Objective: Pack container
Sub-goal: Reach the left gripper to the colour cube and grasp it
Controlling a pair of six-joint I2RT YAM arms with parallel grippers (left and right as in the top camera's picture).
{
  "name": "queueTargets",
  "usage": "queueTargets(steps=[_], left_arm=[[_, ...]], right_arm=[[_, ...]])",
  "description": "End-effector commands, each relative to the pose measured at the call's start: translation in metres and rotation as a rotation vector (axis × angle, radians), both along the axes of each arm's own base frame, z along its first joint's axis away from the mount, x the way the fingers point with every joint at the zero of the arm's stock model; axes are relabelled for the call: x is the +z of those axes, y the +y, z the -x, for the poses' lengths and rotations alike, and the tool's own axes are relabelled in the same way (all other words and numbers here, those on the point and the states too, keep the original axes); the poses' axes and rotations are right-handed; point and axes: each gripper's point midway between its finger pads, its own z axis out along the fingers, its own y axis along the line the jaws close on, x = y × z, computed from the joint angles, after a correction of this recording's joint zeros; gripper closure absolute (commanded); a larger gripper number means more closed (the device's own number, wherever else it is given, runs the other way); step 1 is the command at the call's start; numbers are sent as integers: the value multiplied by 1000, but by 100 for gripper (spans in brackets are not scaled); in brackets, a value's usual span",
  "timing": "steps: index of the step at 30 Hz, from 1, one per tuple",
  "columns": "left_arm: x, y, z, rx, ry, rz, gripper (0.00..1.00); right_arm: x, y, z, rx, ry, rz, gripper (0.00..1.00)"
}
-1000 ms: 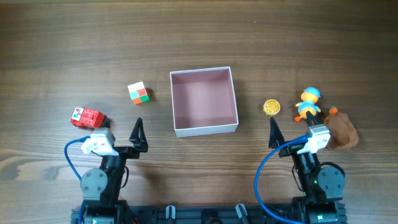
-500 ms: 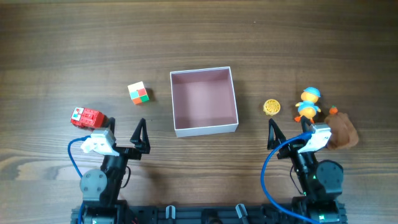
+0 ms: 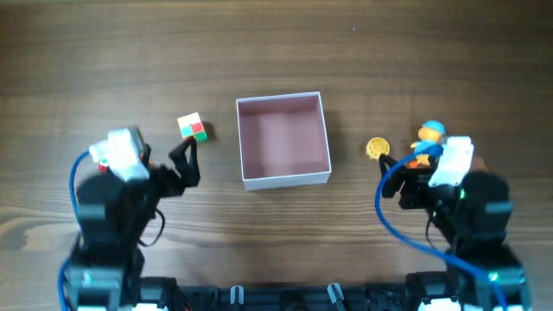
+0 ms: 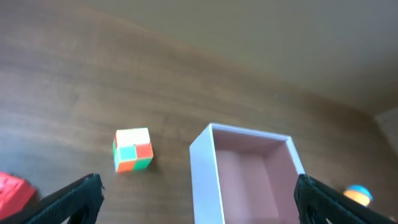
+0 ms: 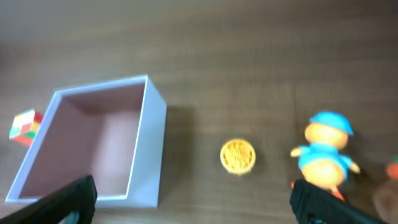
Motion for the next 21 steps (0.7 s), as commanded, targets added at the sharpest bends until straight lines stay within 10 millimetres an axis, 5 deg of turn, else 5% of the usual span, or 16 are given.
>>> queueTargets(steps=[1, 8, 16, 21], left_arm=[[22, 1, -20, 12, 152, -1, 1], [27, 4, -30, 27, 425, -24, 0], [18, 8, -39, 63, 459, -21, 1], [-24, 19, -61, 168, 596, -21, 0]], right_arm=[[19, 3, -6, 48, 92, 48, 0], [5, 3, -3, 82, 325, 85, 0], [0, 0, -3, 69, 349, 99, 0], [0, 0, -4, 69, 350, 99, 0]])
